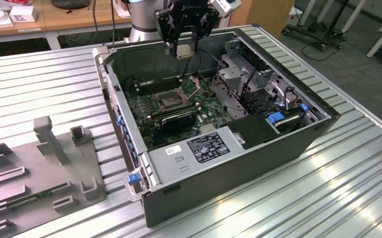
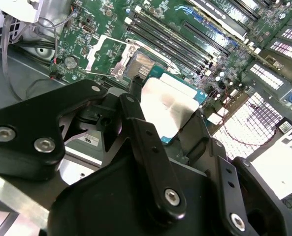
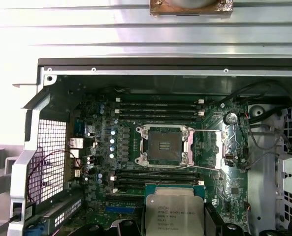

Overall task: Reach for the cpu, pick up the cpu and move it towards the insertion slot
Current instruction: 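Pick up the cpu and move it towards the insertion slot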

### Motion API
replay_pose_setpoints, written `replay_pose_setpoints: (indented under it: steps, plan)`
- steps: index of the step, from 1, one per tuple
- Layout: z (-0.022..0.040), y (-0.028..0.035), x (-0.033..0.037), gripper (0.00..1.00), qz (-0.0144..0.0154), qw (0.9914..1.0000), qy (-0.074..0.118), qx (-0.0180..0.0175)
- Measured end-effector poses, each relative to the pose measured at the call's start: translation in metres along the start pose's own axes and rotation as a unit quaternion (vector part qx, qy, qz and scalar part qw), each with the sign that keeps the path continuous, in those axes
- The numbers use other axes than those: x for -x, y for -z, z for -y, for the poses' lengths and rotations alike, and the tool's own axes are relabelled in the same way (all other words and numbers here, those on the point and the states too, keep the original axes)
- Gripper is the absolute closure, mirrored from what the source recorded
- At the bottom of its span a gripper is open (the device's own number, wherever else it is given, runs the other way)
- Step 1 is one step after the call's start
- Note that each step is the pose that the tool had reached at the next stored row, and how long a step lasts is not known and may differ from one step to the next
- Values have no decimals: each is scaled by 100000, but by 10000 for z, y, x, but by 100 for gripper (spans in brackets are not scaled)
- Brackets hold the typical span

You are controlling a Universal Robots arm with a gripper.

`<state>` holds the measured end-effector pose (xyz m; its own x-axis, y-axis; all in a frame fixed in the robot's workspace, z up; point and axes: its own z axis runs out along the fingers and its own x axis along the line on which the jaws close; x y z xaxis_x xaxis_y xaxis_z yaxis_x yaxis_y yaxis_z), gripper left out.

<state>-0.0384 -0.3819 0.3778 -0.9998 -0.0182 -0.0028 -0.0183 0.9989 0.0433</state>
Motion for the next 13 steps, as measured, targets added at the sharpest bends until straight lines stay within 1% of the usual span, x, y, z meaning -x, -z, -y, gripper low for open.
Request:
replay_pose_setpoints:
  steps: [3, 6, 10, 13]
  plan:
    - [-43, -9, 3, 45, -2, 100000, 1, 2]
    - [-101, -21, 4, 45, -4, 100000, 0, 17]
    - [-191, -44, 6, 45, 0, 100000, 5, 52]
    - [-277, -63, 6, 45, -3, 100000, 11, 50]
